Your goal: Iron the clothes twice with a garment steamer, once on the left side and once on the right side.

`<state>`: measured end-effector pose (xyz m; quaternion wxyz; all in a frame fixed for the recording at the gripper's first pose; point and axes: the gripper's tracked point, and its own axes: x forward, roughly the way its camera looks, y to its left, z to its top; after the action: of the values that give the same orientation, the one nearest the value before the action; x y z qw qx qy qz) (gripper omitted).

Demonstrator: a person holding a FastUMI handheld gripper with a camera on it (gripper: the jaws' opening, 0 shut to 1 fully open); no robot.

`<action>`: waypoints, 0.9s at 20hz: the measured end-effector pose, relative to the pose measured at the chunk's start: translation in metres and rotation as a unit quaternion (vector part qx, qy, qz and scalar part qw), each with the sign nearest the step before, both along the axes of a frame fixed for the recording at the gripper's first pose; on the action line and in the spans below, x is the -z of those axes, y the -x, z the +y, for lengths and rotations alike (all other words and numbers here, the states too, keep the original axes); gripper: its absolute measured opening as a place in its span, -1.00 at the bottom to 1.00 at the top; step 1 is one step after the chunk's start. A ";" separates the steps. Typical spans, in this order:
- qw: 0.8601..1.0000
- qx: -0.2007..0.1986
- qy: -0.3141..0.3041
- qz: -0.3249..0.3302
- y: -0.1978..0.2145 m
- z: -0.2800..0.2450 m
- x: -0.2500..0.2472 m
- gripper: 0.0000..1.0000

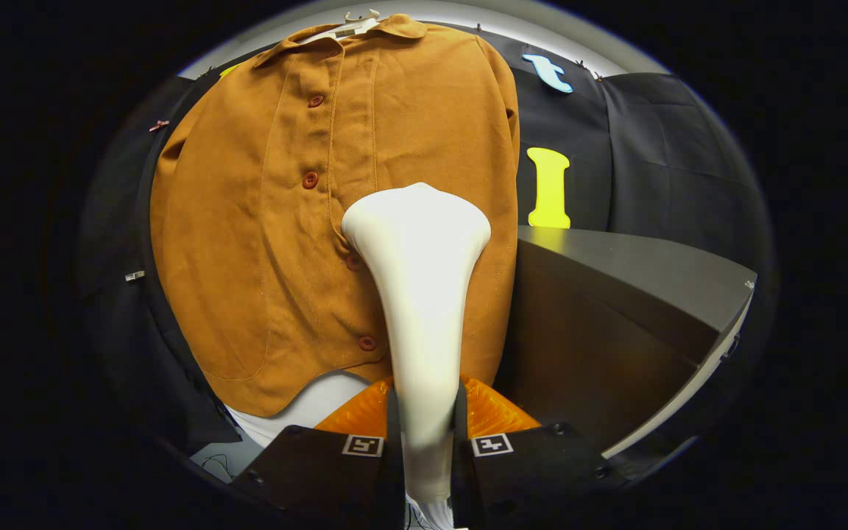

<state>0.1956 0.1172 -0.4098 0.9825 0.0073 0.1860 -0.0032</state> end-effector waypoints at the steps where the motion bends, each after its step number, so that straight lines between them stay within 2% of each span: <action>1: 1.000 0.001 -0.002 0.001 -0.001 -0.001 0.003 -0.43; 12: 0.999 -0.006 0.007 0.049 0.043 0.009 0.083 -0.43; 15: 0.999 -0.009 0.002 0.040 0.055 0.011 0.063 -0.43; 18: 1.000 -0.012 -0.013 0.012 0.073 0.020 0.010 -0.43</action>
<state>0.1226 0.1369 -0.4198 0.9799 0.0178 0.1982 0.0111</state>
